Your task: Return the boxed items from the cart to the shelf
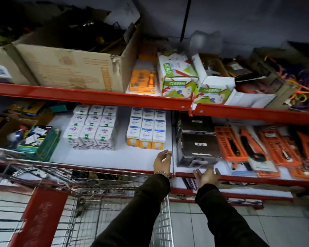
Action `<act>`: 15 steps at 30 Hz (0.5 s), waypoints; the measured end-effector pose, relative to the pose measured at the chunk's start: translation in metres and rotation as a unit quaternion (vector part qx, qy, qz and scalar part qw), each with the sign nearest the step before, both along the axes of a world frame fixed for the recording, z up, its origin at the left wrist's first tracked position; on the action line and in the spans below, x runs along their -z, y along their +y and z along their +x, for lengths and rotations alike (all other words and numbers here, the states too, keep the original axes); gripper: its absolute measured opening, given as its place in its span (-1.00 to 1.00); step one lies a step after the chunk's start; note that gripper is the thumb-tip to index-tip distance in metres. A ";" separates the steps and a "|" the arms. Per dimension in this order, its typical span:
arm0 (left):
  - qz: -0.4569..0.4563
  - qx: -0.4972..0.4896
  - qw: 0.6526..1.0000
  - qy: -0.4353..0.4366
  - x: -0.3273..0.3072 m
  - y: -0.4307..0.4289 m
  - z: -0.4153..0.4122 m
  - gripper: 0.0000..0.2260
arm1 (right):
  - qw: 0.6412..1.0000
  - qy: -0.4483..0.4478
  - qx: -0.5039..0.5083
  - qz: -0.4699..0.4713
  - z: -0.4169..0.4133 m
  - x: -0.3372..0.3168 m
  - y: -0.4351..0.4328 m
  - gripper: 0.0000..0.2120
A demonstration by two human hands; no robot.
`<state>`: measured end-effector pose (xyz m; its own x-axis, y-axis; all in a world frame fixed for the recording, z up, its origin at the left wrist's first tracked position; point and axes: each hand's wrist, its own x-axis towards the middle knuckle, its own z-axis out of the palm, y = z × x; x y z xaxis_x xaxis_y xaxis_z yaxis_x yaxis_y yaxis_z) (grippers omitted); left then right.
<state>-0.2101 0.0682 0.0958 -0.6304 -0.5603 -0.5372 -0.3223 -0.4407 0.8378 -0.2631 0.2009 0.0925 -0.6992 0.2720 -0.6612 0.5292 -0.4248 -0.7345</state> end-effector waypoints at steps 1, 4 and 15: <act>-0.004 0.014 1.000 -0.003 -0.002 0.011 -0.007 -0.77 | 1.000 0.013 0.008 0.014 -0.006 -0.003 0.007 -0.48; -0.023 0.042 0.999 -0.012 -0.008 0.032 -0.024 -0.73 | 0.997 0.047 -0.050 0.029 -0.020 -0.008 0.021 -0.49; -0.091 0.066 0.993 -0.036 -0.014 0.040 -0.042 -0.67 | 0.987 0.061 -0.148 -0.001 -0.047 -0.013 0.041 -0.55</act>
<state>-0.2518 0.1085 0.1097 -0.6682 -0.5669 -0.4818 -0.4296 -0.2347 0.8720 -0.3101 0.2416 0.1060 -0.8224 0.0432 -0.5672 0.5379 -0.2656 -0.8001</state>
